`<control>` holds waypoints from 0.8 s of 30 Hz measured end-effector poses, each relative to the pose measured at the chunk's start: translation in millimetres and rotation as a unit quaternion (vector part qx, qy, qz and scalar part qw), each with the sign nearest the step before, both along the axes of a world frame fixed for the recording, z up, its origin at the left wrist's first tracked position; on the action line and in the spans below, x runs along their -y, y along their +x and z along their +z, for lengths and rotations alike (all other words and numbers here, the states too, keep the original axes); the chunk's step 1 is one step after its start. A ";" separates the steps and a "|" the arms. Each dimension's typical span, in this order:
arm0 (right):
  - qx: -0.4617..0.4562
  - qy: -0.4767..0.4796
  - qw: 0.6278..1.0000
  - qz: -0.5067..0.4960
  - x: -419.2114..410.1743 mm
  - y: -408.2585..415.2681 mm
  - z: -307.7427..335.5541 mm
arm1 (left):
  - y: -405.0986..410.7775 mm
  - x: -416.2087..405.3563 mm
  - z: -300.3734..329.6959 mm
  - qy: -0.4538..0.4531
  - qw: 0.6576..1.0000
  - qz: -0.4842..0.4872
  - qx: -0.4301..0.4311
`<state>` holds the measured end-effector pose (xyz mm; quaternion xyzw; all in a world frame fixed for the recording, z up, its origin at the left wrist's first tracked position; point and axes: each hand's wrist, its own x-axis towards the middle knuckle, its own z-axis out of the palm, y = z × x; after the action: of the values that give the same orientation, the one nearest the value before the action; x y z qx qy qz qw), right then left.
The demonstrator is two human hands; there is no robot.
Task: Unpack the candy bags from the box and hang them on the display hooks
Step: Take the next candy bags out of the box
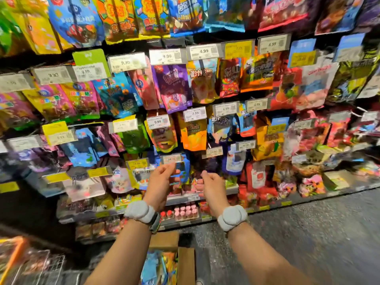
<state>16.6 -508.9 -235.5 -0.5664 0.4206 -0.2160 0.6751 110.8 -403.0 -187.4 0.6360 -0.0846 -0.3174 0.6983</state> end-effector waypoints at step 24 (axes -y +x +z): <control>-0.157 0.131 0.973 0.107 -114.1 -37.4 -123.2 | -12.4 -155.3 -126.6 0.139 0.976 0.071 -0.150</control>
<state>-20.8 -394.8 -358.8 -0.5419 0.4827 0.0059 0.6880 98.4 -247.7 -314.0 0.6767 0.1112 -0.3672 0.6283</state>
